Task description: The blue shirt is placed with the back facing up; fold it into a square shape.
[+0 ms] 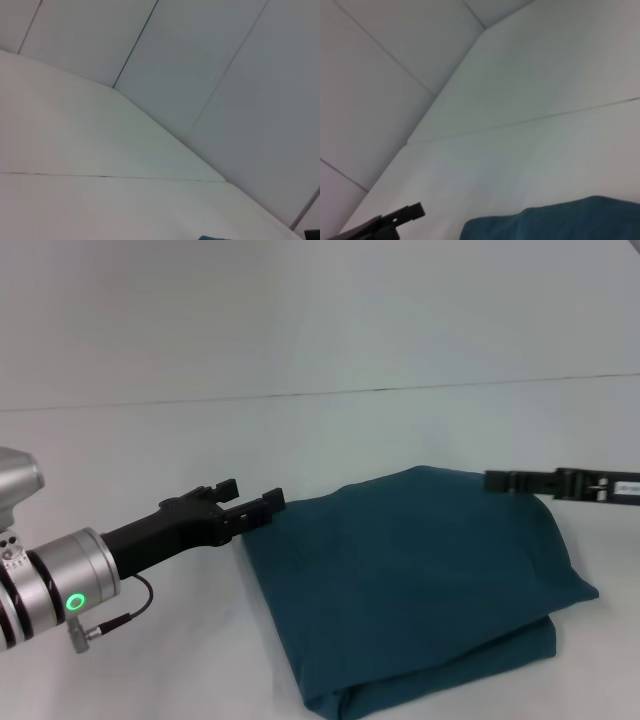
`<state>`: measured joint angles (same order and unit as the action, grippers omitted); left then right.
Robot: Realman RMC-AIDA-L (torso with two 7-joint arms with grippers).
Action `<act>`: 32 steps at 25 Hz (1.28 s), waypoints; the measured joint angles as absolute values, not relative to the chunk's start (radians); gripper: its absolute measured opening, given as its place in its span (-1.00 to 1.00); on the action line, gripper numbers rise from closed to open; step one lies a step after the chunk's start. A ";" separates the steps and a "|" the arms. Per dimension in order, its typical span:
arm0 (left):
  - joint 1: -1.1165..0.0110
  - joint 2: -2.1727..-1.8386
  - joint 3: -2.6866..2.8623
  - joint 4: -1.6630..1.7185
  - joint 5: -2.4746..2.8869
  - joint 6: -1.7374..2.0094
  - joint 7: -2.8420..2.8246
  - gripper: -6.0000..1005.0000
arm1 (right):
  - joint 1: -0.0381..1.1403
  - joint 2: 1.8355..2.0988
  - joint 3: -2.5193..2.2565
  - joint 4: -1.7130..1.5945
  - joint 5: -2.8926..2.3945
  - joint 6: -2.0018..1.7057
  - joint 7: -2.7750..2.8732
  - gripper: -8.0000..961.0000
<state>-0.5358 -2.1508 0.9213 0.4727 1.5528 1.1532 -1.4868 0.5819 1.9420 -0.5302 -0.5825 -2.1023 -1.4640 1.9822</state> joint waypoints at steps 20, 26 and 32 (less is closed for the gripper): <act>-0.535 -2.147 0.922 0.469 1.554 1.122 -1.486 0.70 | 0.644 2.060 -0.732 -0.537 -2.047 -1.171 1.781 -0.83; -0.529 -2.146 0.920 0.472 1.554 1.115 -1.487 0.70 | 0.641 2.046 -0.740 -0.567 -1.983 -1.326 1.755 -0.99; -0.525 -2.146 0.920 0.472 1.554 1.101 -1.488 0.70 | 0.644 2.060 -0.848 -0.555 -1.989 -1.314 1.744 -0.99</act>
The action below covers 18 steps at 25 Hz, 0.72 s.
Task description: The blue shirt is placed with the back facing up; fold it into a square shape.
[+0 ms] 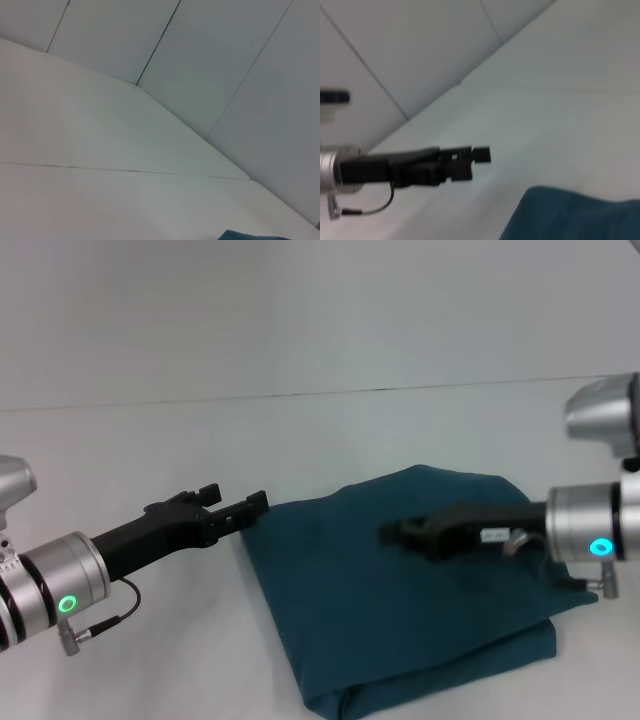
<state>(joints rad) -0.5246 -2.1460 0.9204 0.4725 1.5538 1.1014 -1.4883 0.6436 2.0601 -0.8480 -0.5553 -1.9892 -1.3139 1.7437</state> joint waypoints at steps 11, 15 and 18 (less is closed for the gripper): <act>-0.522 -2.147 0.919 0.471 1.552 1.095 -1.486 0.69 | 0.650 2.071 -1.009 -0.517 -2.045 -1.290 1.749 -0.99; -0.521 -2.147 0.919 0.467 1.553 1.086 -1.485 0.68 | 0.659 2.074 -1.054 -0.513 -2.064 -1.308 1.748 -0.99; -0.518 -2.148 0.919 0.470 1.553 1.085 -1.485 0.68 | 0.663 2.075 -1.068 -0.519 -2.063 -1.337 1.731 -0.99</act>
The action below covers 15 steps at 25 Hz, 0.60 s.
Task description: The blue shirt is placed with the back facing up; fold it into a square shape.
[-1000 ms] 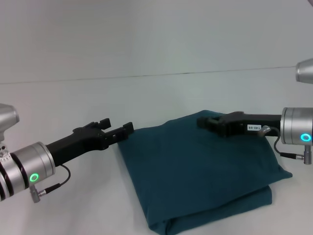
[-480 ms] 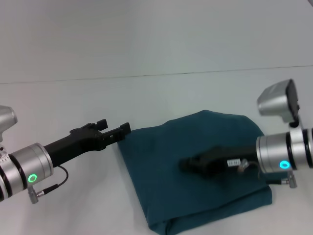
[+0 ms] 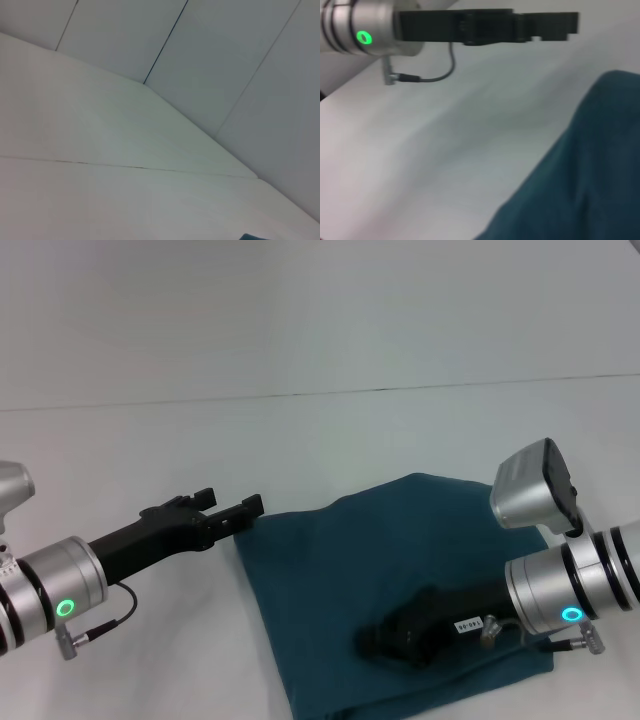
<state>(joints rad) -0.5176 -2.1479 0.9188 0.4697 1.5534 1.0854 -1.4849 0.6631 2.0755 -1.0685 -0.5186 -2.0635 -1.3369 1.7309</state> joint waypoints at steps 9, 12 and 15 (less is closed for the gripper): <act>-0.512 -2.149 0.919 0.472 1.554 1.086 -1.486 0.68 | 0.659 2.072 -0.985 -0.530 -2.026 -1.354 1.677 -0.99; -0.512 -2.150 0.919 0.472 1.553 1.086 -1.487 0.67 | 0.668 2.079 -0.989 -0.526 -2.027 -1.323 1.676 -0.99; -0.512 -2.151 0.919 0.472 1.552 1.086 -1.489 0.67 | 0.686 2.092 -1.006 -0.506 -2.029 -1.276 1.664 -0.99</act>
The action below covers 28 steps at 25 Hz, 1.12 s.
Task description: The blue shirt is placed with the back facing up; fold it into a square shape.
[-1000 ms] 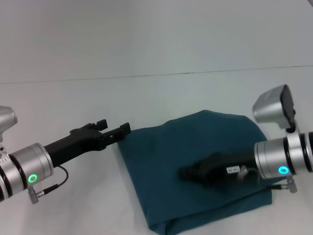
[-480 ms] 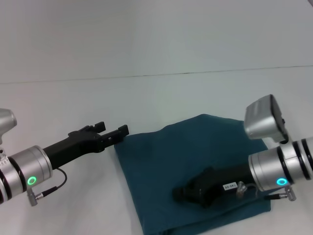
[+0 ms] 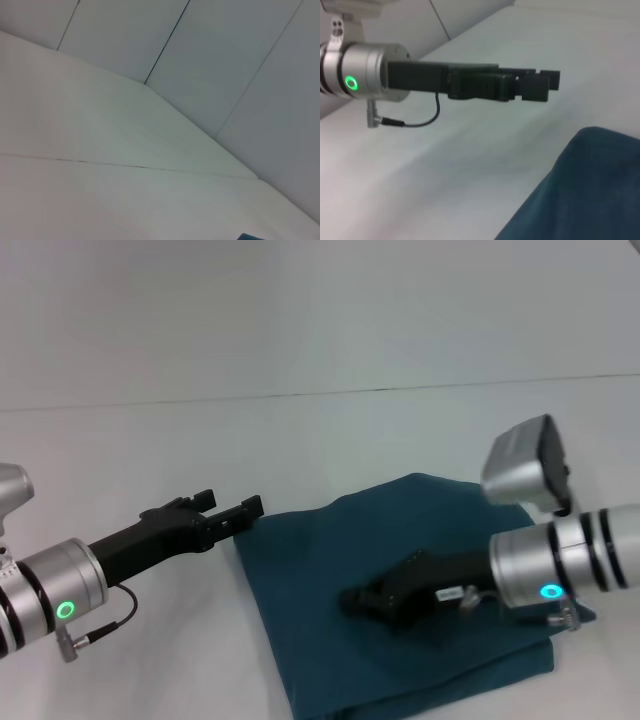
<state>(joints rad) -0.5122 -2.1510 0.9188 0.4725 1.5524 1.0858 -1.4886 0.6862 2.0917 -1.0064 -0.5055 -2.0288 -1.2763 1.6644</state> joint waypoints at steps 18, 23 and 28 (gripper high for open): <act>-0.517 -2.143 0.919 0.472 1.559 1.073 -1.520 0.66 | 0.614 2.081 -0.945 -0.627 -1.851 -1.336 1.601 -0.98; -0.520 -2.132 0.919 0.489 1.619 1.081 -1.622 0.65 | 0.601 2.026 -0.804 -0.651 -1.833 -1.389 1.693 -0.97; -0.534 -2.121 0.919 0.527 1.741 1.084 -1.809 0.65 | 0.588 1.944 -0.768 -0.657 -1.835 -1.439 1.844 -0.56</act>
<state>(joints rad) -0.5340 -2.1211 0.9191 0.5271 1.7411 1.0837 -1.8092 0.5883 1.9441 -0.7678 -0.6566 -1.8349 -1.4395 1.8437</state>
